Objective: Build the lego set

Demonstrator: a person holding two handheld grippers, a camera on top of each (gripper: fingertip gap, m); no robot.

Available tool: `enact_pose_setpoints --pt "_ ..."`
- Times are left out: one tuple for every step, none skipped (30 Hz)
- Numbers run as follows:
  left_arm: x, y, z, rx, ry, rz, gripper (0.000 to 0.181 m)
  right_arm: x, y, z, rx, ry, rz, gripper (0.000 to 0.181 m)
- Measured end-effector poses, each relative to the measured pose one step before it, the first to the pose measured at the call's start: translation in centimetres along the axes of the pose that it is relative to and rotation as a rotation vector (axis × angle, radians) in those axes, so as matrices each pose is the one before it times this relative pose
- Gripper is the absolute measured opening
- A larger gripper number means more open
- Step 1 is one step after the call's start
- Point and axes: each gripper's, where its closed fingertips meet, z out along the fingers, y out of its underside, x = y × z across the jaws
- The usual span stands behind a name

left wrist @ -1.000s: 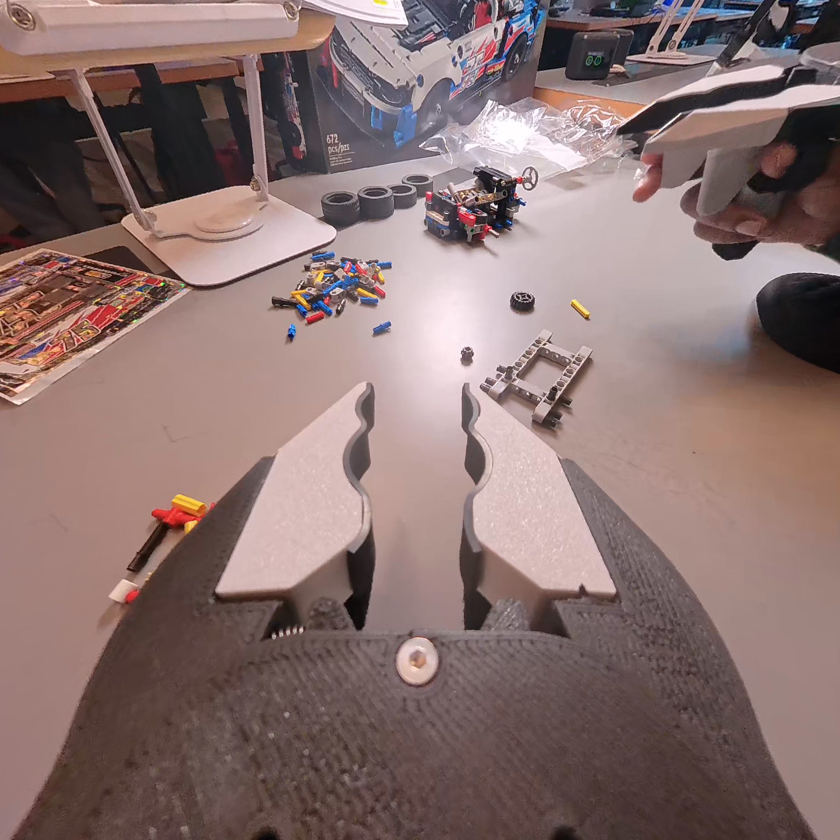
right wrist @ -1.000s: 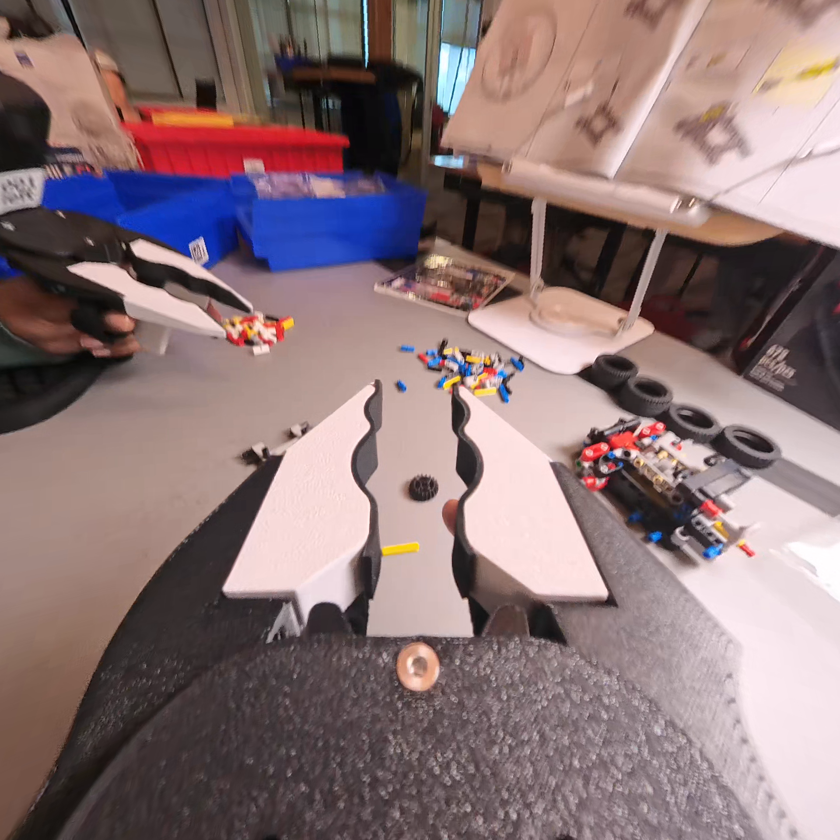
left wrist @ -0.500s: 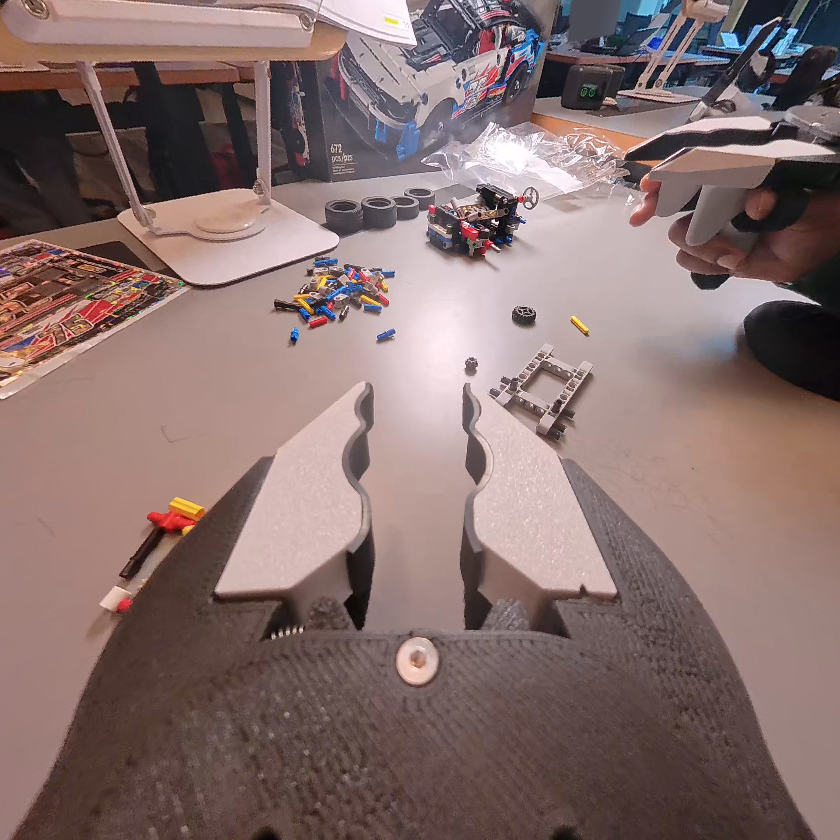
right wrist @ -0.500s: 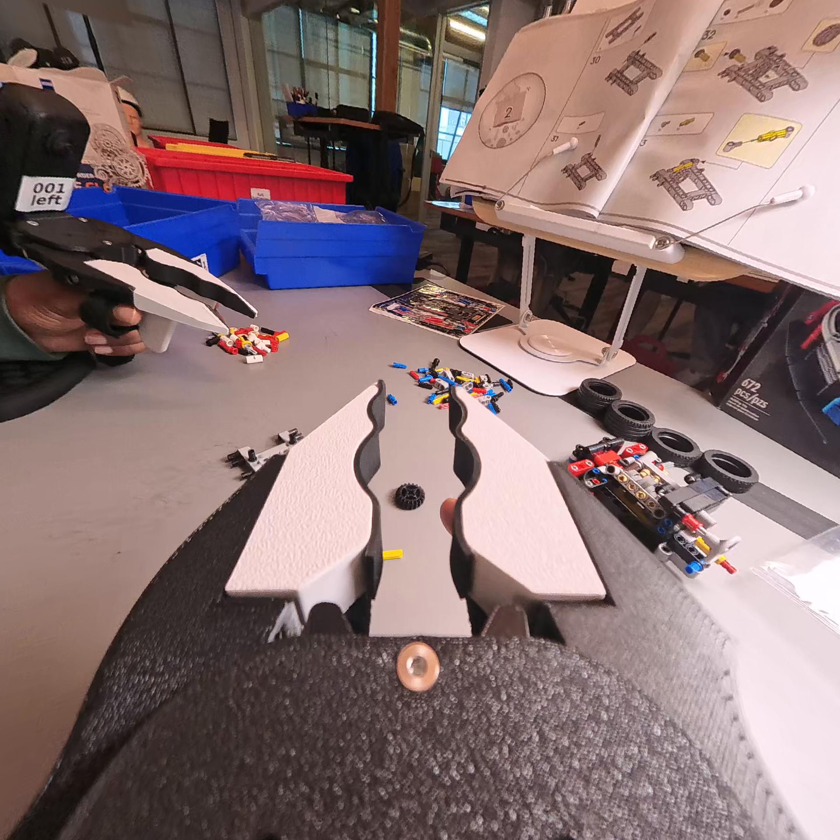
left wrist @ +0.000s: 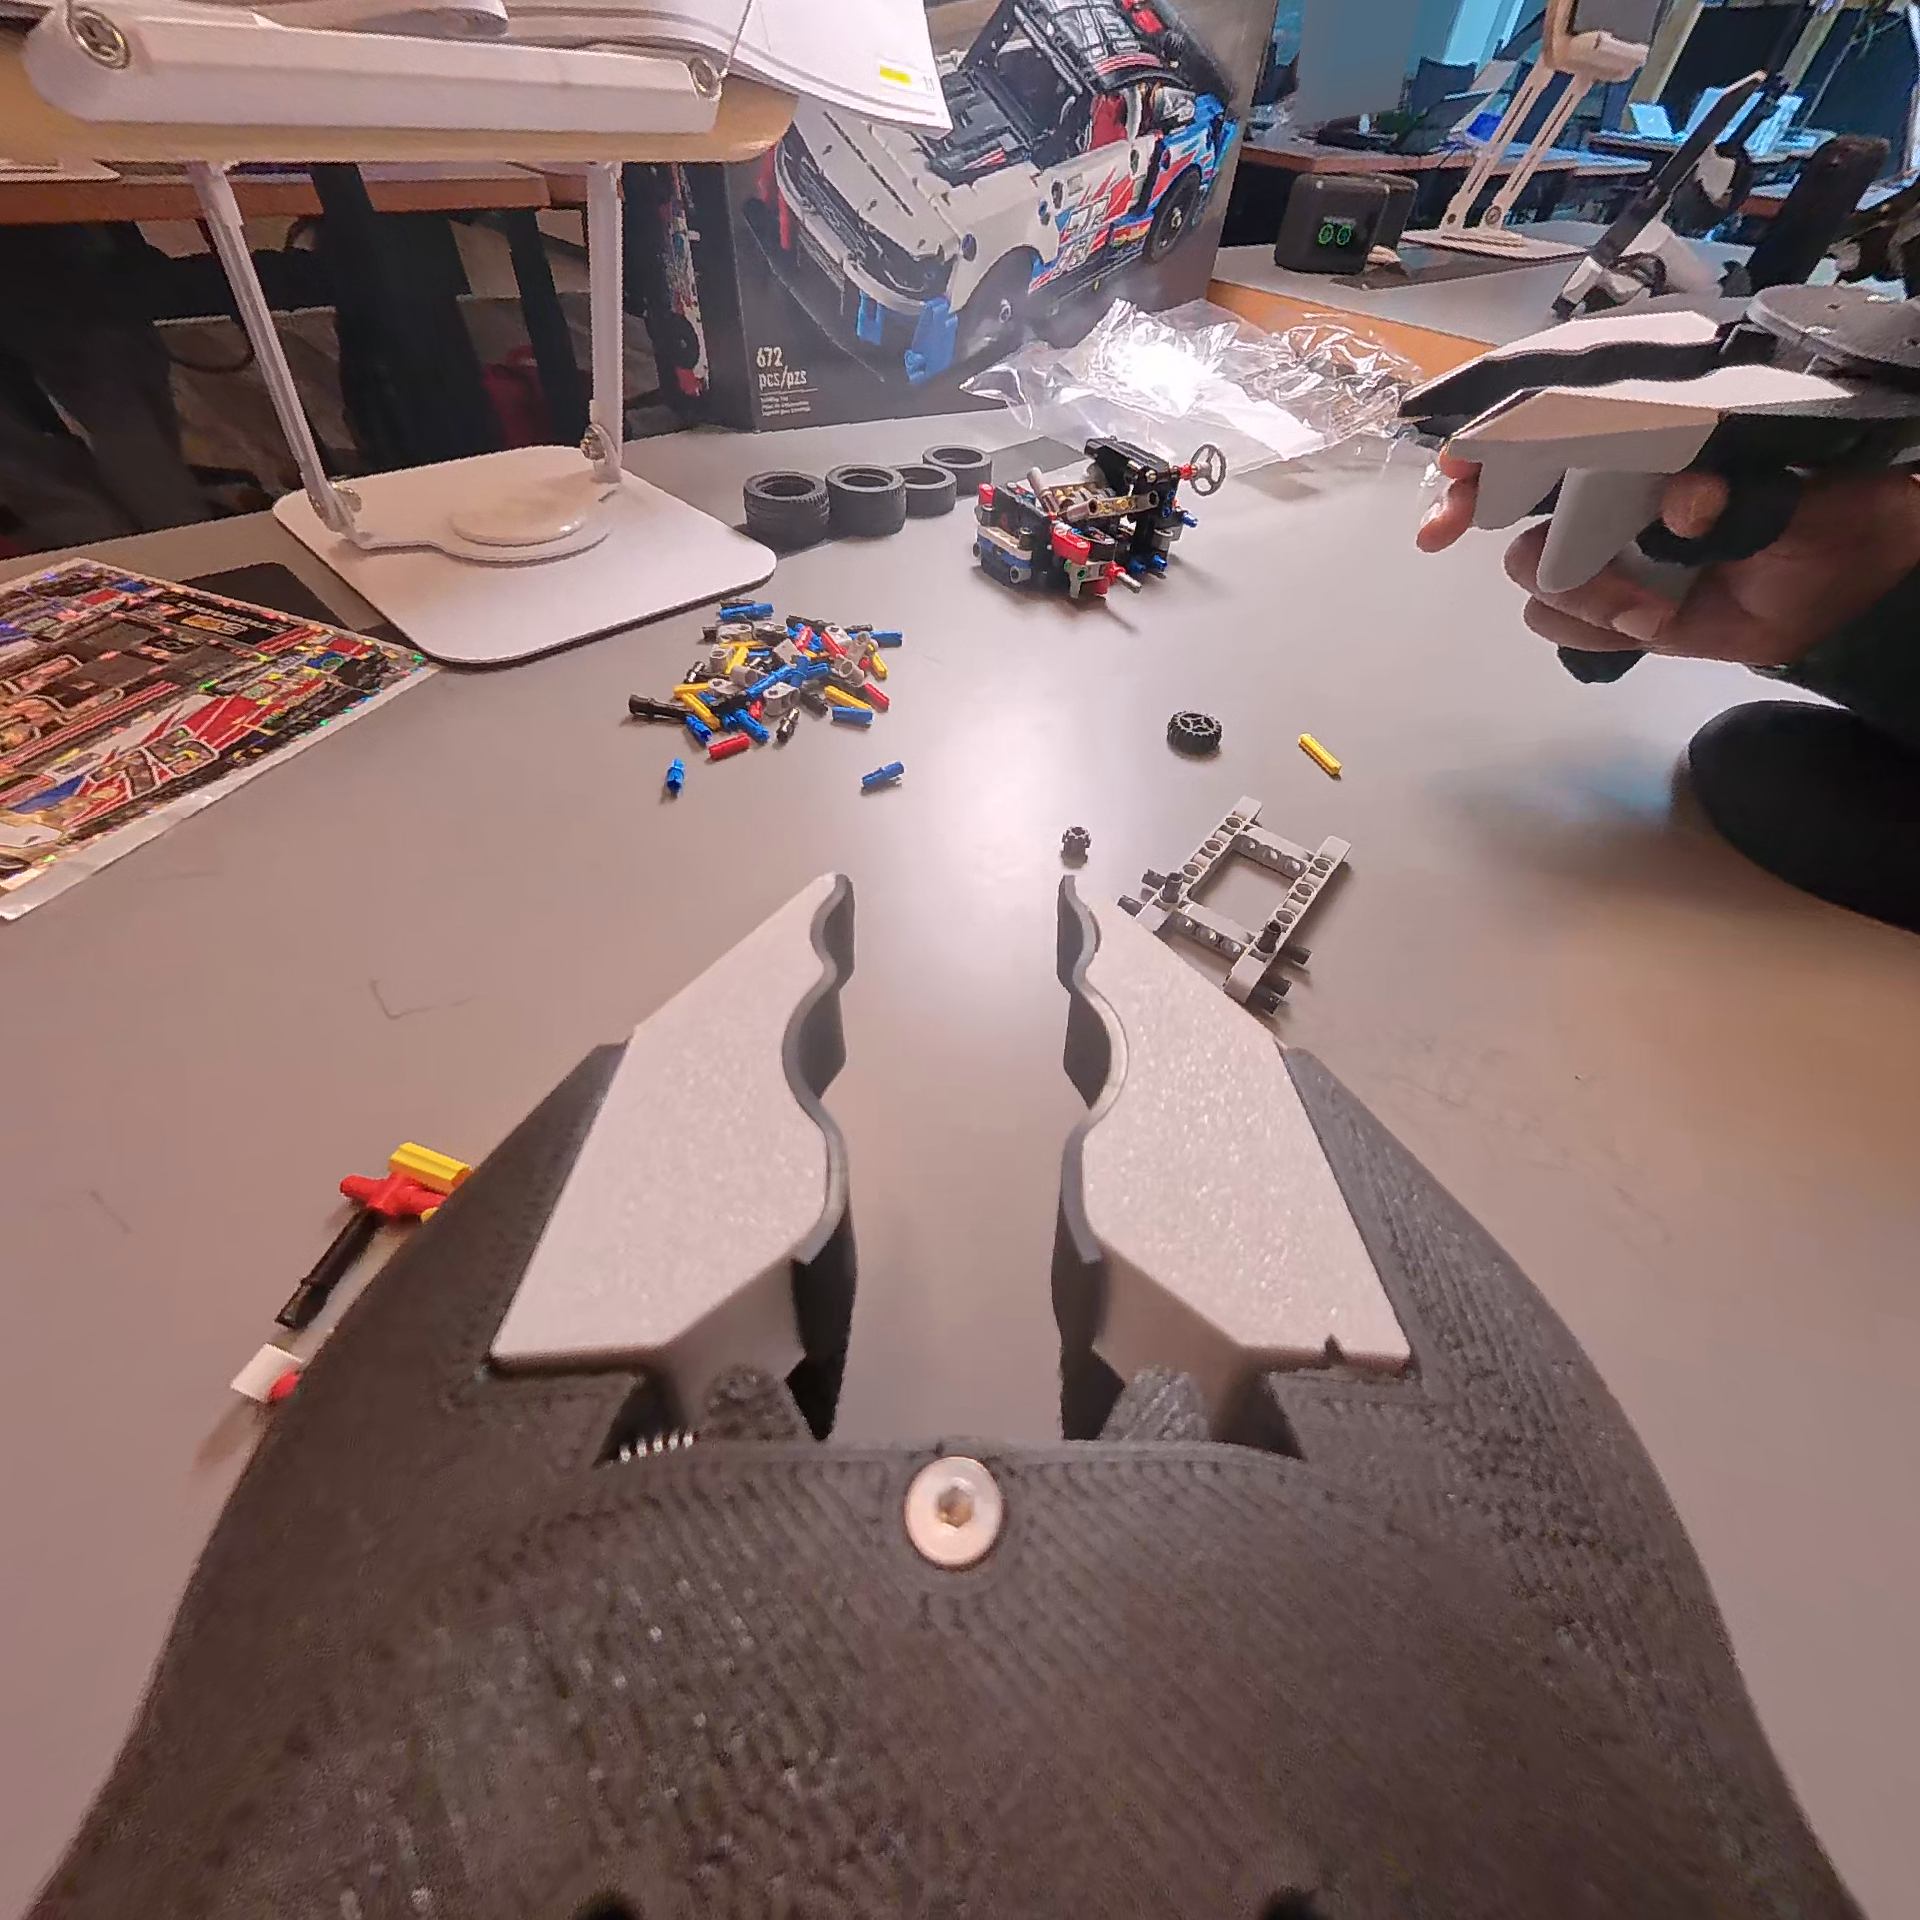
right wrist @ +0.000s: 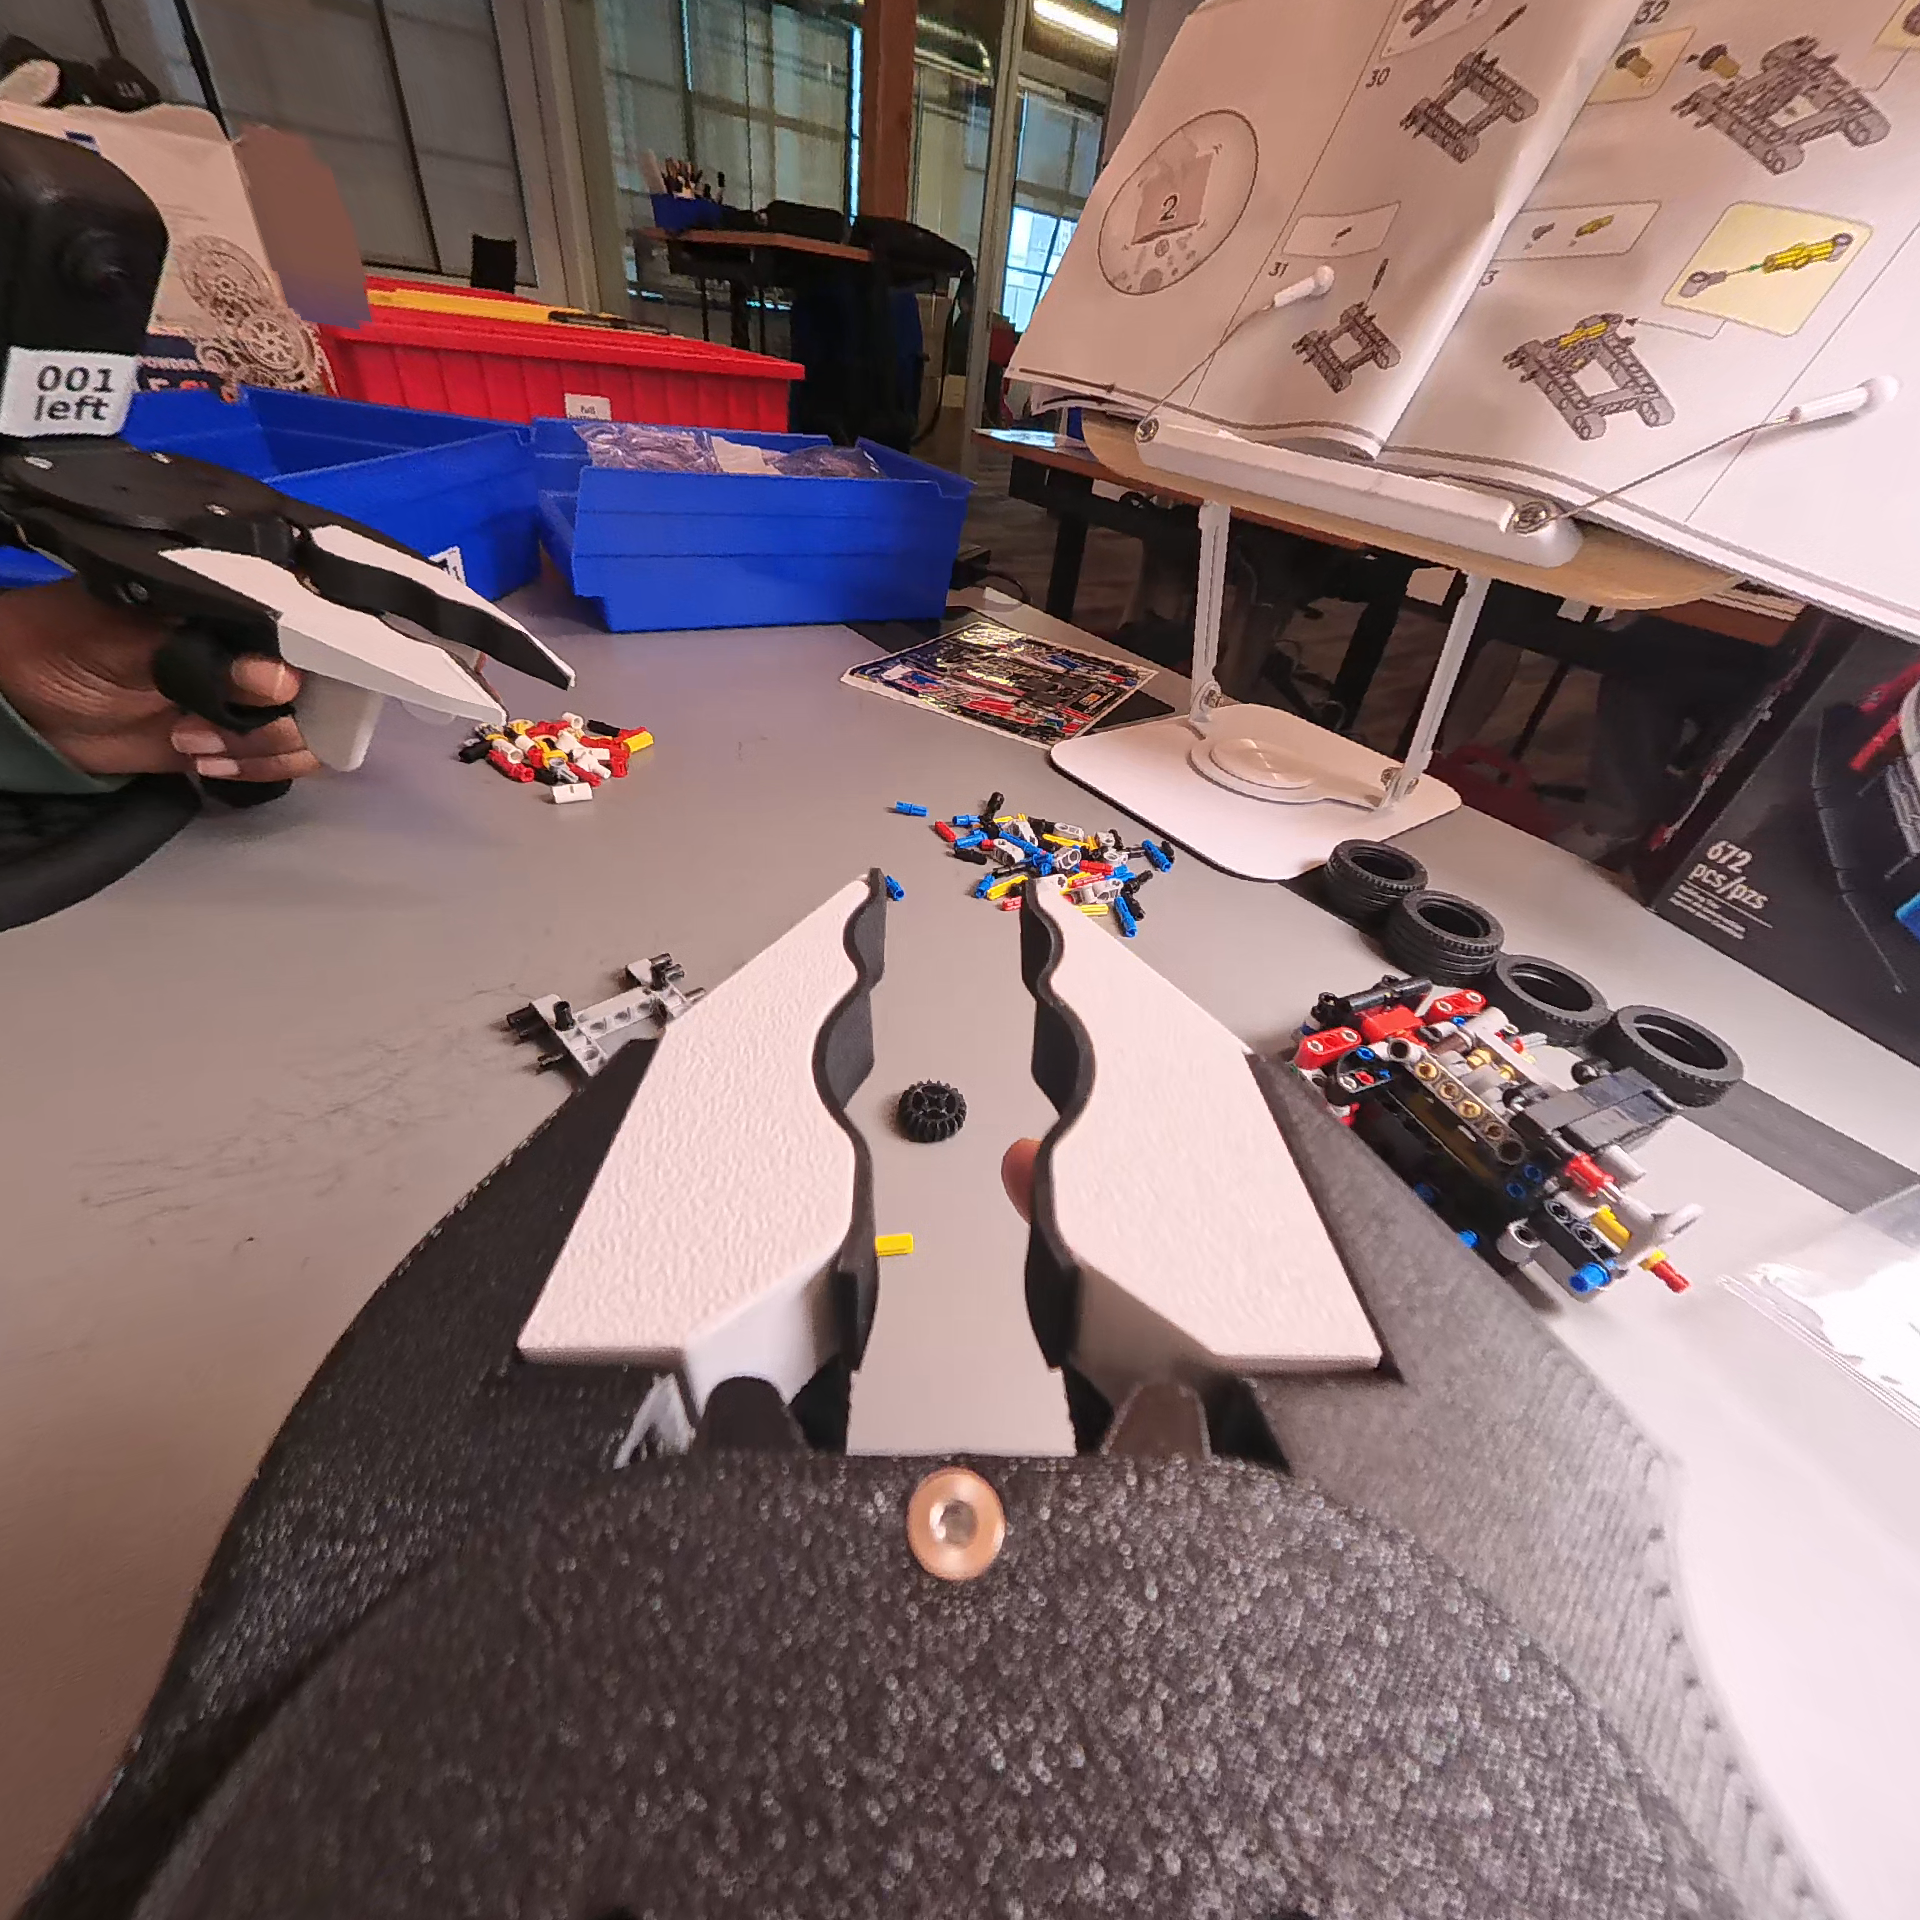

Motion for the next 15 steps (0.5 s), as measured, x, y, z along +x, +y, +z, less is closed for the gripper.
enact_pose_setpoints --pt "0.015 -0.020 0.005 0.0007 0.0008 0.0009 0.038 0.027 0.051 0.006 -0.0023 0.0008 -0.0014 0.025" --pt "0.001 -0.019 -0.001 0.0008 -0.0003 0.0024 0.038 0.044 0.045 0.008 -0.0010 0.0016 -0.0008 0.024" --pt "0.003 -0.021 -0.016 0.0013 -0.0006 0.0022 0.038 0.071 0.049 0.009 -0.0012 0.0028 0.0004 0.024" --pt "0.018 -0.007 -0.007 0.0009 0.0000 0.0009 0.038 0.077 0.070 0.005 -0.0010 0.0024 0.0014 0.024" --pt "0.037 0.007 -0.001 -0.0005 0.0019 -0.0002 0.038 0.065 0.098 0.002 -0.0021 0.0001 0.0026 0.024" --pt "0.061 -0.012 -0.017 -0.0002 0.0024 0.0011 0.038 0.055 0.126 0.010 -0.0042 -0.0013 0.0037 0.024" --pt "0.052 -0.072 -0.040 0.0021 0.0004 0.0044 0.038 0.069 0.158 0.011 -0.0063 -0.0024 0.0049 0.024" --pt "0.054 -0.083 -0.056 0.0026 -0.0014 0.0073 0.038 0.080 0.207 0.014 -0.0106 -0.0039 0.0057 0.024" --pt "0.053 -0.045 -0.048 0.0010 -0.0021 0.0080 0.038 0.104 0.216 -0.017 -0.0128 -0.0019 0.0041 0.024" --pt "0.022 -0.020 -0.048 -0.0003 -0.0034 0.0079 0.038 0.195 0.178 -0.059 -0.0112 0.0040 0.0010 0.024" --pt "0.028 -0.029 -0.042 0.0002 -0.0037 0.0080 0.038 0.204 0.205 -0.087 -0.0133 0.0053 -0.0017 0.024" --pt "0.031 -0.043 -0.054 0.0007 -0.0032 0.0076 0.038 0.074 0.373 -0.053 -0.0235 -0.0043 -0.0002 0.023" --pt "0.030 -0.019 -0.046 0.0001 -0.0027 0.0068 0.037 -0.106 0.704 -0.009 -0.0450 -0.0186 0.0030 0.023" --pt "0.031 -0.018 -0.008 0.0000 -0.0023 0.0059 0.037 0.016 0.809 0.013 -0.0508 -0.0081 -0.0026 0.023" --pt "0.034 0.007 -0.001 -0.0014 -0.0010 0.0045 0.037 0.087 0.696 0.007 -0.0400 0.0008 -0.0150 0.023"
